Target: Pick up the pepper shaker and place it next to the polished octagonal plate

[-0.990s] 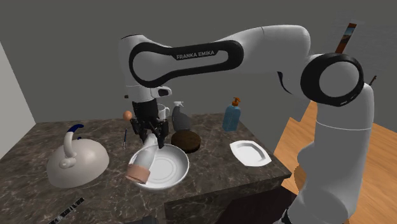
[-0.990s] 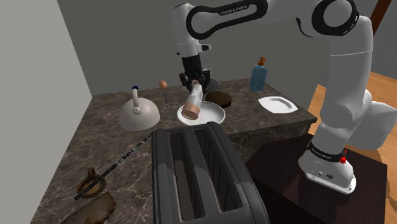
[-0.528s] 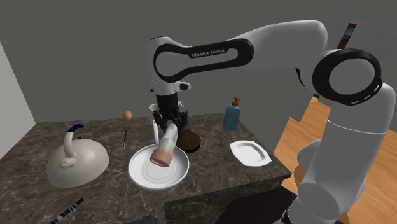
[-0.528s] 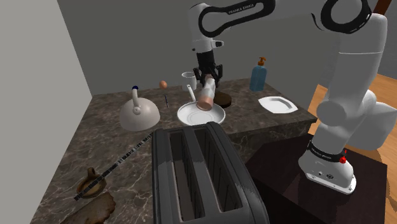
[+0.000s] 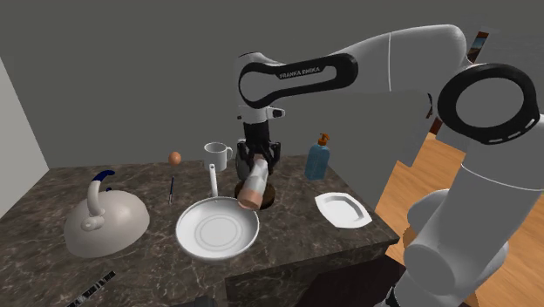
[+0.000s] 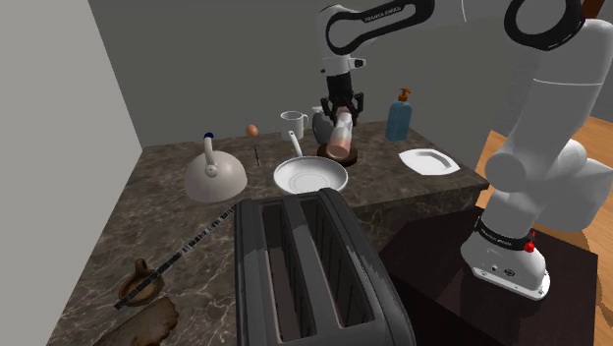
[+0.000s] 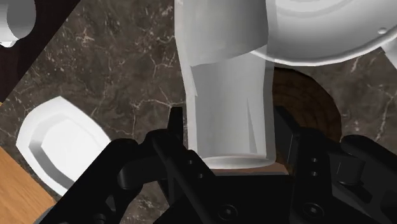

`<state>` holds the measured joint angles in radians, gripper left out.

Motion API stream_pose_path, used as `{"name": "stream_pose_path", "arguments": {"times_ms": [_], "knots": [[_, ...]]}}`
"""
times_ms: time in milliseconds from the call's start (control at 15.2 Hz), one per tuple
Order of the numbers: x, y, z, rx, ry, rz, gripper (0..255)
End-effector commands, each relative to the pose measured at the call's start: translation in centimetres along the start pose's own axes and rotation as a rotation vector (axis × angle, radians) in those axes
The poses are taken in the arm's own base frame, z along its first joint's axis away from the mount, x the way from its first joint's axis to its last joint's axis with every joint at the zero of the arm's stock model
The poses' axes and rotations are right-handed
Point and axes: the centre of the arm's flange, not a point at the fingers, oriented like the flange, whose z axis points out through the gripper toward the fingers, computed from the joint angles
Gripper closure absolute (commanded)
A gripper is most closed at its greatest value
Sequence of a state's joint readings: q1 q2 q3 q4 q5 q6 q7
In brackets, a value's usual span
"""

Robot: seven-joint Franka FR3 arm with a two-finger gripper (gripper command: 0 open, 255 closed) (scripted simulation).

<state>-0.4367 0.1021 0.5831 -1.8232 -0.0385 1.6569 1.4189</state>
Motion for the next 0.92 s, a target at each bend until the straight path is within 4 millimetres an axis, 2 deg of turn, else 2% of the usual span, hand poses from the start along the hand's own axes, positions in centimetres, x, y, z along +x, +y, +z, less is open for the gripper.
{"name": "stream_pose_path", "arguments": {"times_ms": [0, 726, 792, 858], "knots": [[2.6, 0.8, 0.0, 0.000, 0.000, -0.002, 255], [16.3, 5.4, 0.3, 0.000, 0.000, -0.002, 255], [18.7, 6.2, 0.3, 0.000, 0.000, -0.002, 255], [18.8, 6.1, 0.8, 0.000, 0.000, -0.002, 255]]}}
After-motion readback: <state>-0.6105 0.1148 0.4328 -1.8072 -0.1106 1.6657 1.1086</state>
